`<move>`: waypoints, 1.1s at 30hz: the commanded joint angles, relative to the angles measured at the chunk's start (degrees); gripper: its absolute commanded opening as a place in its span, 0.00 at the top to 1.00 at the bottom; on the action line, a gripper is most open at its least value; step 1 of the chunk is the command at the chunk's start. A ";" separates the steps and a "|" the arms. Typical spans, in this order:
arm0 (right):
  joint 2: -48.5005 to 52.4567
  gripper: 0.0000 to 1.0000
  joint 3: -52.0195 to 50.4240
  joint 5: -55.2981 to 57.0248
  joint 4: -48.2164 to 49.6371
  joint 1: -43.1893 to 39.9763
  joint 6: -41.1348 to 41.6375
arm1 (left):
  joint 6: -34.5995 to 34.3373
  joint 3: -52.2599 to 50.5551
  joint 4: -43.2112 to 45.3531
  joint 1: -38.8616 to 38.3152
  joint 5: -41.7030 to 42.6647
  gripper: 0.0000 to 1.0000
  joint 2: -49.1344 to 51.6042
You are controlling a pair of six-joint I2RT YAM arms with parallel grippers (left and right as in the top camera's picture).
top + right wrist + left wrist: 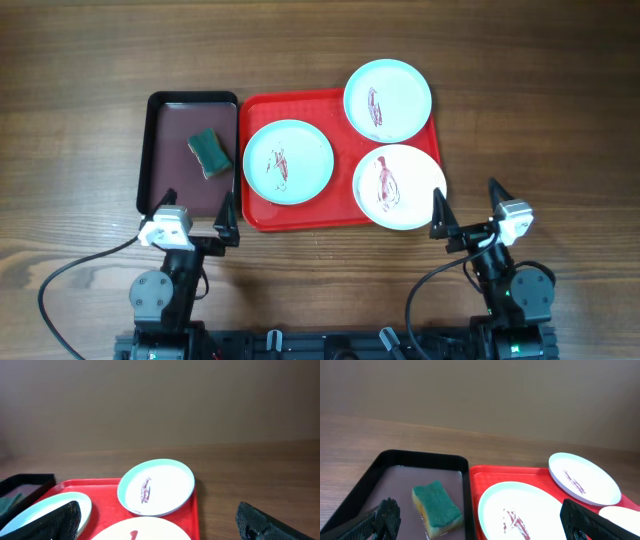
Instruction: Clean dirty plates on tray and stack at the side
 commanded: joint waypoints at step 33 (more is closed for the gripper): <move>50.45 0.00 59.71 -24.55 -31.21 0.24 -10.03 | -1.03 81.18 -63.30 -0.15 6.95 0.00 63.63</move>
